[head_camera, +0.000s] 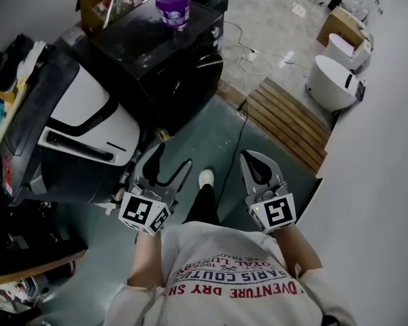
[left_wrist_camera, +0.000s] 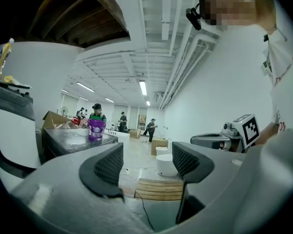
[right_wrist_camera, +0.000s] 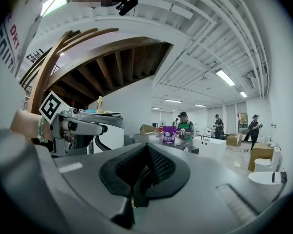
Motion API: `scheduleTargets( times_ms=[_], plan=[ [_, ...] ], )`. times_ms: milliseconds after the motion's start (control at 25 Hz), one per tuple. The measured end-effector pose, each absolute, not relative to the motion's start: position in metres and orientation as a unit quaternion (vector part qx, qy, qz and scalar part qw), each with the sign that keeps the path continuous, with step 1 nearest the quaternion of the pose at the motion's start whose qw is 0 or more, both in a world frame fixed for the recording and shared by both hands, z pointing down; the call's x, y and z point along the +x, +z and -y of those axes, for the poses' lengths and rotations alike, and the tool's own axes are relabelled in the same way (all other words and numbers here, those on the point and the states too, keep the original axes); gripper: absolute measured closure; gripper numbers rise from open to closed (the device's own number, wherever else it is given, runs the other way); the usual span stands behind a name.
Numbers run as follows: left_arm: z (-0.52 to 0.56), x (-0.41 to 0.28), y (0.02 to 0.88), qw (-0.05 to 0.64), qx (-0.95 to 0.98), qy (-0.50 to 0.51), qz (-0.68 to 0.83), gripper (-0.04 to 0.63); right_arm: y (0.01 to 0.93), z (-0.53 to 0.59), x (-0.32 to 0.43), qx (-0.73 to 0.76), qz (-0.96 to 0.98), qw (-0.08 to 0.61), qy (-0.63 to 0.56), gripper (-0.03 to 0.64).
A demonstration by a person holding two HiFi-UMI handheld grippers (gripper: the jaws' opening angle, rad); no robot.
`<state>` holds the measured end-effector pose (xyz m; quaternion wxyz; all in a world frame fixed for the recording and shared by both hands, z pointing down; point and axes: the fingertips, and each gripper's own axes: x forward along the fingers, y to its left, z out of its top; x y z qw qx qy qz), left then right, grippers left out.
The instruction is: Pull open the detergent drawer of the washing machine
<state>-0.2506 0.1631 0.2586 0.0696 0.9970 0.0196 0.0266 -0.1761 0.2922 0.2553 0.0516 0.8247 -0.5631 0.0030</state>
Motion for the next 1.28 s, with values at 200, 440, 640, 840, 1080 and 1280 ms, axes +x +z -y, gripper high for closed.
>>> scheduleTargets(
  times_ms=[200, 440, 640, 840, 1080, 1280],
  plan=[
    [-0.105, -0.182, 0.257, 0.080, 0.996, 0.019, -0.017, 0.288, 0.259, -0.238, -0.106, 0.822, 0.565, 0.070, 0.005, 0.617],
    [-0.027, -0.106, 0.259, 0.098, 0.995, 0.010, -0.021, 0.287, 0.256, -0.152, -0.022, 0.822, 0.564, 0.073, 0.012, 0.617],
    [0.025, -0.064, 0.275, 0.119, 0.993, 0.012, -0.009, 0.276, 0.266, -0.097, 0.023, 0.815, 0.570, 0.095, 0.035, 0.617],
    [0.060, -0.044, 0.295, 0.143, 0.989, 0.023, 0.015, 0.275, 0.281, -0.052, 0.047, 0.798, 0.591, 0.099, 0.057, 0.615],
    [0.089, -0.033, 0.328, 0.163, 0.983, 0.041, 0.075, 0.275, 0.297, -0.001, 0.071, 0.757, 0.644, 0.085, 0.063, 0.617],
    [0.100, -0.017, 0.346, 0.196, 0.970, 0.036, 0.140, 0.275, 0.316, 0.032, 0.095, 0.700, 0.706, 0.094, 0.053, 0.615]
  ],
)
